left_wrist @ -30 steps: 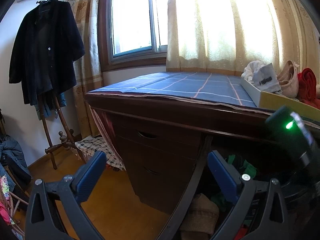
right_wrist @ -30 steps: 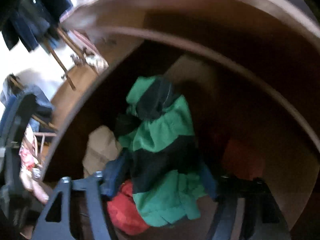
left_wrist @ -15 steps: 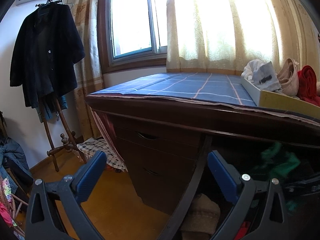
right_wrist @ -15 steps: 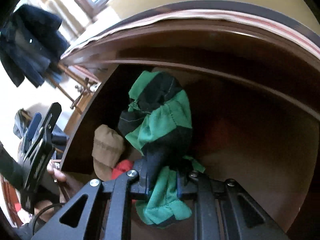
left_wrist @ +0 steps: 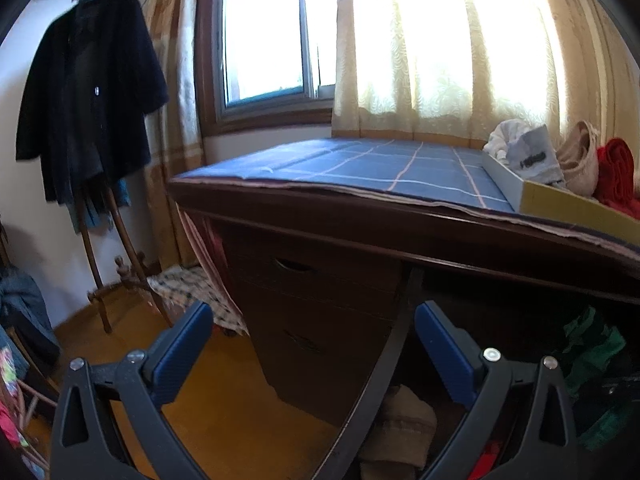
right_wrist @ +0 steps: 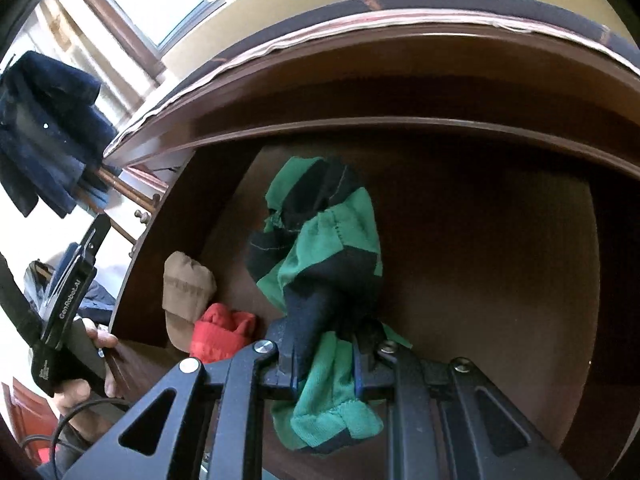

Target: Take underwear out of drawer

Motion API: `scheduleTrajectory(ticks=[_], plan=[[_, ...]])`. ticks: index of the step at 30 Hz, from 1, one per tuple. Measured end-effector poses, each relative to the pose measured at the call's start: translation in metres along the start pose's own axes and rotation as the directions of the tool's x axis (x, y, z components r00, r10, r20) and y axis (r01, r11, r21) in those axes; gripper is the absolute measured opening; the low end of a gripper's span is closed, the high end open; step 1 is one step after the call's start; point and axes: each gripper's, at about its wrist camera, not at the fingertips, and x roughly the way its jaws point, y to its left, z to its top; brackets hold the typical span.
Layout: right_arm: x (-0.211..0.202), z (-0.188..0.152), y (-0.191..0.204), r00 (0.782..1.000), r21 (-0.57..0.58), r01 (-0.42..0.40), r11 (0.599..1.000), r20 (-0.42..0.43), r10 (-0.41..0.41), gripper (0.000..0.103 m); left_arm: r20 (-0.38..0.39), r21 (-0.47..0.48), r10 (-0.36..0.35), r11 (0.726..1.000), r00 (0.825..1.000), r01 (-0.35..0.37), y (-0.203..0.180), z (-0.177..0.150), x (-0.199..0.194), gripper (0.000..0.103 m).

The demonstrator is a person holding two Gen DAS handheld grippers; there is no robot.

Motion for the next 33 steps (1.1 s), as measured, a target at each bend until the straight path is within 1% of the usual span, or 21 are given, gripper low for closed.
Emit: scheduleTrajectory(ticks=[2, 7, 9, 11, 13, 17, 20, 22, 24, 27, 29, 31, 33], plan=[[-0.005, -0.003, -0.001, 1.0, -0.003, -0.005, 1.0, 0.016, 0.005, 0.02, -0.011, -0.017, -0.001, 1.0, 1.0, 0.001, 0.002, 0.001, 0.002, 0.103], [-0.012, -0.003, -0.003, 0.999, -0.014, -0.021, 1.0, 0.03, 0.022, 0.02, 0.004, -0.004, 0.024, 1.0, 1.0, -0.024, -0.002, -0.001, 0.001, 0.103], [-0.012, -0.003, -0.006, 0.999, -0.007, -0.048, 0.999, 0.024, 0.048, 0.02, 0.007, -0.04, 0.032, 0.999, 0.999, -0.032, 0.003, -0.001, -0.001, 0.103], [-0.013, -0.002, -0.008, 0.997, 0.007, -0.077, 0.997, 0.033, 0.076, 0.02, 0.004, -0.109, 0.037, 0.993, 0.999, -0.036, 0.013, -0.001, -0.001, 0.103], [-0.017, -0.002, -0.009, 0.995, 0.015, -0.087, 0.996, 0.052, 0.086, 0.02, -0.008, -0.139, 0.031, 0.99, 0.999, -0.032, 0.018, 0.0, 0.001, 0.103], [-0.023, -0.003, -0.006, 0.993, -0.001, -0.082, 0.997, 0.083, 0.082, 0.02, -0.026, -0.17, 0.038, 0.984, 0.999, -0.042, 0.023, 0.001, 0.002, 0.103], [-0.024, -0.004, -0.008, 0.993, 0.003, -0.085, 0.996, 0.088, 0.084, 0.02, -0.062, -0.15, 0.07, 0.986, 0.996, -0.079, 0.025, 0.001, 0.004, 0.103], [-0.024, -0.004, -0.01, 0.992, 0.008, -0.094, 0.996, 0.089, 0.093, 0.02, -0.047, -0.132, 0.103, 0.985, 0.994, -0.109, 0.026, 0.002, 0.001, 0.103], [-0.024, -0.004, -0.01, 0.991, 0.007, -0.1, 0.995, 0.089, 0.099, 0.02, -0.031, -0.115, 0.12, 0.986, 0.992, -0.122, 0.025, 0.006, -0.002, 0.103], [-0.022, -0.002, -0.01, 0.991, 0.005, -0.107, 0.994, 0.08, 0.106, 0.02, -0.009, -0.068, 0.125, 0.99, 0.992, -0.125, 0.015, 0.014, -0.004, 0.103], [-0.021, -0.002, -0.01, 0.991, 0.01, -0.115, 0.993, 0.072, 0.114, 0.02, 0.001, -0.026, 0.115, 0.993, 0.993, -0.115, 0.005, 0.017, -0.003, 0.103], [-0.02, -0.001, -0.012, 0.99, 0.018, -0.121, 0.992, 0.068, 0.12, 0.02, -0.013, 0.016, 0.098, 0.995, 0.995, -0.097, -0.003, 0.017, 0.0, 0.103], [-0.022, -0.002, -0.014, 0.989, 0.023, -0.127, 0.992, 0.076, 0.124, 0.02, -0.029, 0.054, 0.105, 0.993, 0.994, -0.104, -0.01, 0.016, 0.003, 0.103]])
